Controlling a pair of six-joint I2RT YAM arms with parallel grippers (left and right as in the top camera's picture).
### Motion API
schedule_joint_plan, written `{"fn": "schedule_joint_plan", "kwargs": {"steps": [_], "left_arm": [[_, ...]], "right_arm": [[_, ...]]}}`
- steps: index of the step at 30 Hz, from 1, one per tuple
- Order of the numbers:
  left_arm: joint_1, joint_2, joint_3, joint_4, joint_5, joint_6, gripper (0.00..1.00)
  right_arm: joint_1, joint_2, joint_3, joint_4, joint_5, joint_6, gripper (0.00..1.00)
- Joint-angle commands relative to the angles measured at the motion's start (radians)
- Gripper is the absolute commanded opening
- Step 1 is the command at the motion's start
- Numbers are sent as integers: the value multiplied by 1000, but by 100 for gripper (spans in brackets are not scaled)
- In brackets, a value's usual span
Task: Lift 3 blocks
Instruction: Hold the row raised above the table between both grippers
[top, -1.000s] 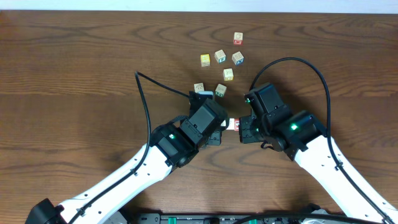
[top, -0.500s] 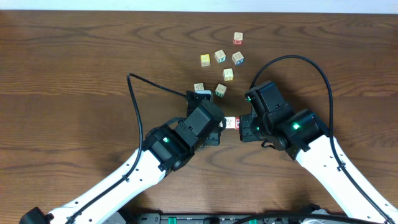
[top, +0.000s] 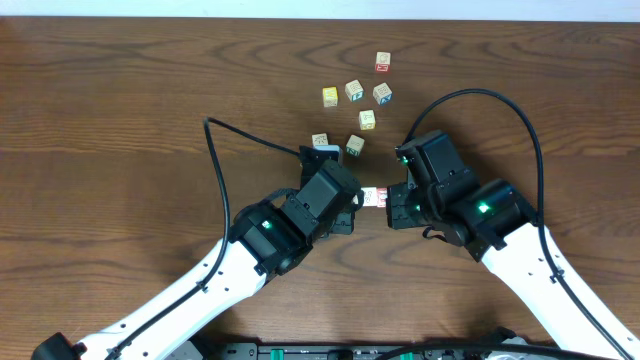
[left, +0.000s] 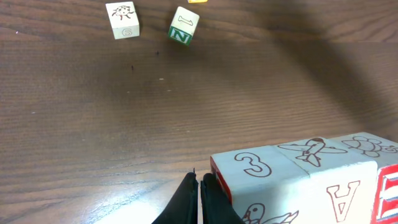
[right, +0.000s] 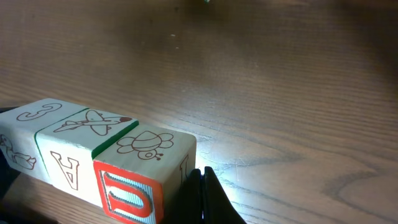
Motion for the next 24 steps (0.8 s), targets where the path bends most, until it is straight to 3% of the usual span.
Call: {"fn": "schedule_joint_plan", "kwargs": {"steps": [1,24], "left_arm": [[-32,-16,76,35,141,6,8],[-32,-37,77,32,137,10,7]], "right_arm": [[43,-6,39,30,-209,-15,1],[43,-6,39,30,-202,-15,1]]}}
